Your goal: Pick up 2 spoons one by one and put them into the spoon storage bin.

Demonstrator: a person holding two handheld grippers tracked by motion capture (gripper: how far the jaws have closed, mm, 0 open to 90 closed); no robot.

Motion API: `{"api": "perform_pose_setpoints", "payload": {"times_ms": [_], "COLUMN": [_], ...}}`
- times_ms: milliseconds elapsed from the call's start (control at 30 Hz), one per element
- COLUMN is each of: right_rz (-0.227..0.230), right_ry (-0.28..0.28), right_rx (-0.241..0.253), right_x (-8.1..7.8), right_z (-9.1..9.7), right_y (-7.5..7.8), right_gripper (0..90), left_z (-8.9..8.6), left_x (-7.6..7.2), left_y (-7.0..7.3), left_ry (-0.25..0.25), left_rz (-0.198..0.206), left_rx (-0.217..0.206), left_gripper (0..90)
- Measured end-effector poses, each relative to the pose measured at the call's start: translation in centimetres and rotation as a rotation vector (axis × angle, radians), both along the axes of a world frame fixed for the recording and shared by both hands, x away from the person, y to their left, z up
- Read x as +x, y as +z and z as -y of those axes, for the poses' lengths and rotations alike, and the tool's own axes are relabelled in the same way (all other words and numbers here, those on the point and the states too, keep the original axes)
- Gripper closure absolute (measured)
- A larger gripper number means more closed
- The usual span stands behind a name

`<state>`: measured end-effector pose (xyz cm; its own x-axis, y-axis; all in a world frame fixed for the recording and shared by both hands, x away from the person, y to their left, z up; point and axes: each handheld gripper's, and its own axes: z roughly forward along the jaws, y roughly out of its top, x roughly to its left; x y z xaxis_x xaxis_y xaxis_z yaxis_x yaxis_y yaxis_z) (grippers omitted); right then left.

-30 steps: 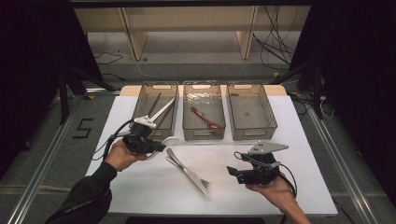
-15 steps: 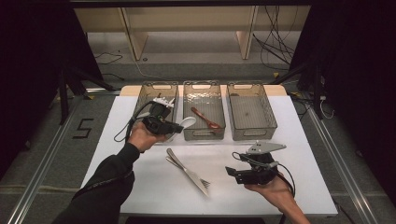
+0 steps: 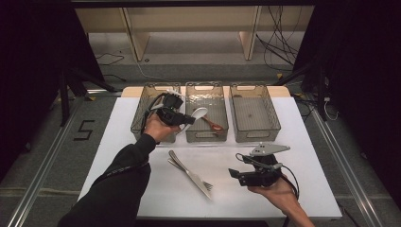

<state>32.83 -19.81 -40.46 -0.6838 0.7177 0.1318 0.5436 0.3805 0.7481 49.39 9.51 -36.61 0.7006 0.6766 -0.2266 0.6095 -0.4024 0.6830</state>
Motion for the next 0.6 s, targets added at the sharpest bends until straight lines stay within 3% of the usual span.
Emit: {"api": "perform_pose_setpoints", "payload": {"times_ms": [400, 600], "right_rz": [-0.002, -0.001], "right_ry": [0.004, 0.010], "right_rx": [0.001, -0.001], "right_x": [0.0, 0.0], "right_z": [0.0, 0.0], "right_y": [0.0, 0.0], "right_gripper": [30.3, 30.3], "left_z": [2.0, 2.8], "left_x": [2.2, 3.0], "left_y": [0.2, -0.2], "left_ry": [0.015, 0.016], "left_rz": [-0.018, -0.023], "left_rx": [-0.010, 0.012], "left_gripper": [83.5, 83.5]}}
